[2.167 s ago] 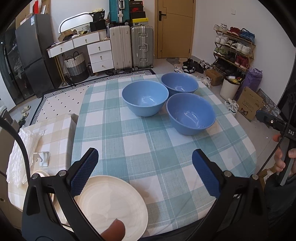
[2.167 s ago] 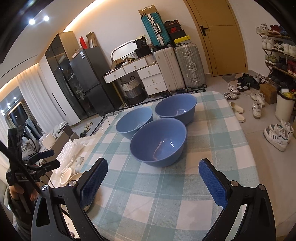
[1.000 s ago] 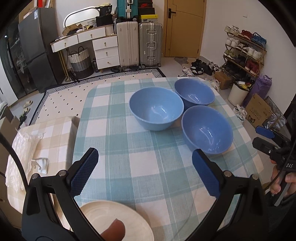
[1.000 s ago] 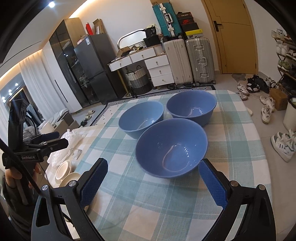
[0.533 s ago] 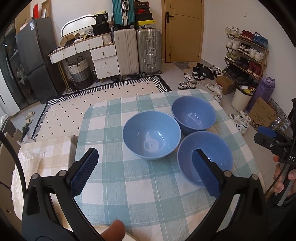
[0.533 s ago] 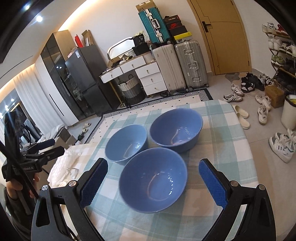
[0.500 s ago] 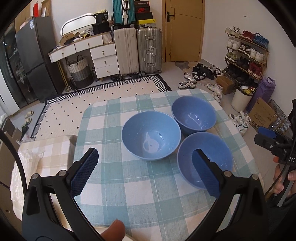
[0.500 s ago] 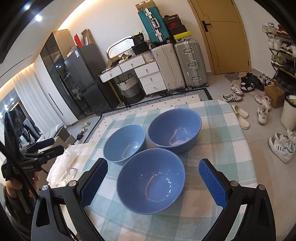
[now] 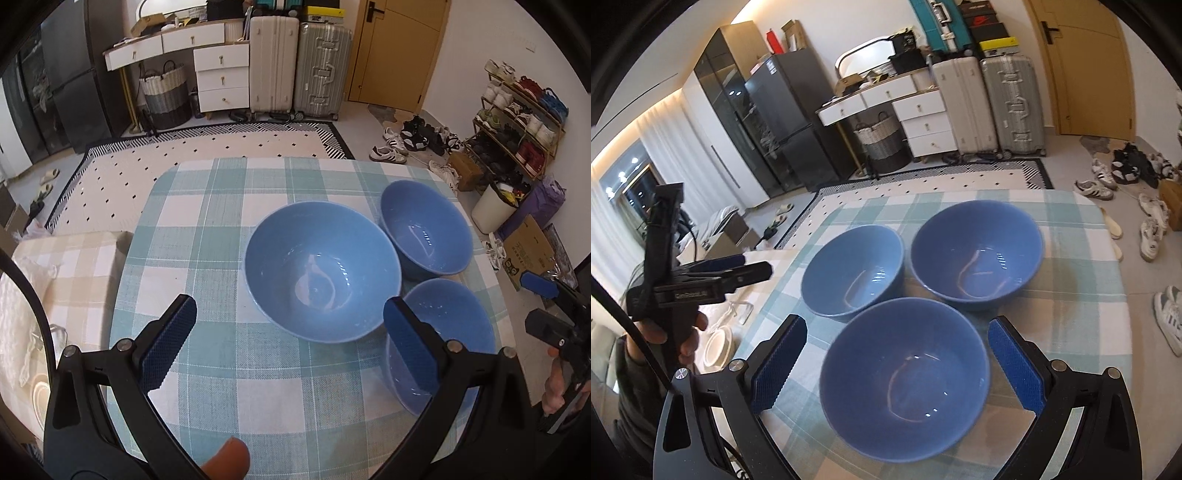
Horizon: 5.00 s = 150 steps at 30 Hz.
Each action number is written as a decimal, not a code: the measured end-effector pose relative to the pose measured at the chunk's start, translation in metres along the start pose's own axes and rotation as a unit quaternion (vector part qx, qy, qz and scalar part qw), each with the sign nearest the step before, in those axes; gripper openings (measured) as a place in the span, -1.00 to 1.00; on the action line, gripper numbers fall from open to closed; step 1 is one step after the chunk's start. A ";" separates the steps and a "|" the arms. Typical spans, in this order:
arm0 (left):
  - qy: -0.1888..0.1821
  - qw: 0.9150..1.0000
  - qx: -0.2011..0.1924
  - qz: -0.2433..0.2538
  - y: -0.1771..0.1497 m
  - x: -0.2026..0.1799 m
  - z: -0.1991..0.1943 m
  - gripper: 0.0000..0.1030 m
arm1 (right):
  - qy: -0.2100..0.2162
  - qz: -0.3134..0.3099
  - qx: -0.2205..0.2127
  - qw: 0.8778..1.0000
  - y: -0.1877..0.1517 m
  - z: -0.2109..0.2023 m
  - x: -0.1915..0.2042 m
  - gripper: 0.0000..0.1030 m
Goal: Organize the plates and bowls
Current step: 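Move both grippers toward the rim of a blue bowl, then close the left gripper on the bowl rim while the right gripper grips it too, then lift the blue bowl with both grippers and carry it over another bowl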
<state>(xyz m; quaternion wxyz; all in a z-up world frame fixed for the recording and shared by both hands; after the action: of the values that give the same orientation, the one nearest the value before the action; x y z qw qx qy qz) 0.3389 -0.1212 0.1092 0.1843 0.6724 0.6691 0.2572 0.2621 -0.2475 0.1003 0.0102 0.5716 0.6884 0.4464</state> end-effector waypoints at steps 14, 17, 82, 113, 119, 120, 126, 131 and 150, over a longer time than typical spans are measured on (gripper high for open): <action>-0.015 0.999 0.032 -0.041 0.003 0.030 0.064 0.95 | 0.047 0.011 0.070 0.996 0.044 0.083 0.012 0.95; -0.016 0.998 0.039 -0.044 0.003 0.033 0.075 0.95 | 0.059 0.021 0.082 0.995 0.051 0.100 0.013 0.95; 0.005 0.996 0.085 -0.031 -0.008 0.036 0.159 -0.82 | -0.077 0.006 0.142 0.987 0.036 0.204 -0.009 -0.66; -0.018 1.000 0.006 -0.015 -0.010 0.014 0.022 -0.82 | -0.082 -0.026 0.055 0.995 0.035 0.087 0.054 -0.66; -0.031 1.000 -0.001 0.000 -0.017 -0.009 0.000 -0.82 | -0.092 -0.020 0.040 0.995 0.023 0.055 0.055 -0.66; -0.033 0.999 -0.002 0.003 -0.018 -0.013 -0.002 -0.82 | -0.096 -0.019 0.038 0.994 0.021 0.050 0.055 -0.66; -0.044 0.999 0.000 0.019 -0.027 -0.036 -0.013 -0.82 | -0.106 -0.009 0.029 0.994 0.009 0.027 0.050 -0.66; -0.049 0.998 0.004 0.030 -0.035 -0.057 -0.018 -0.82 | -0.117 -0.001 0.025 0.993 -0.004 0.010 0.046 -0.66; -0.054 0.996 0.035 0.069 -0.063 -0.101 0.003 -0.82 | -0.131 0.040 0.033 0.990 -0.038 -0.003 0.012 -0.66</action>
<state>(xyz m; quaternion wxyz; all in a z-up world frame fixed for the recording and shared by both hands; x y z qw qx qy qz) 0.2926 -0.2191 0.0591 0.1785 0.7358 0.6189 0.2089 0.2267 -0.2379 0.0847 0.0633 0.6524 0.6718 0.3450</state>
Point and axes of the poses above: each gripper's, at about its wrist camera, not at the fingertips, and z roughly the way its jaws point, x to its left, y to its top, the point moved 1 cm from there along z, roughly the way its jaws point, and after that the axes turned 13 degrees about y, right-handed, at the moved point
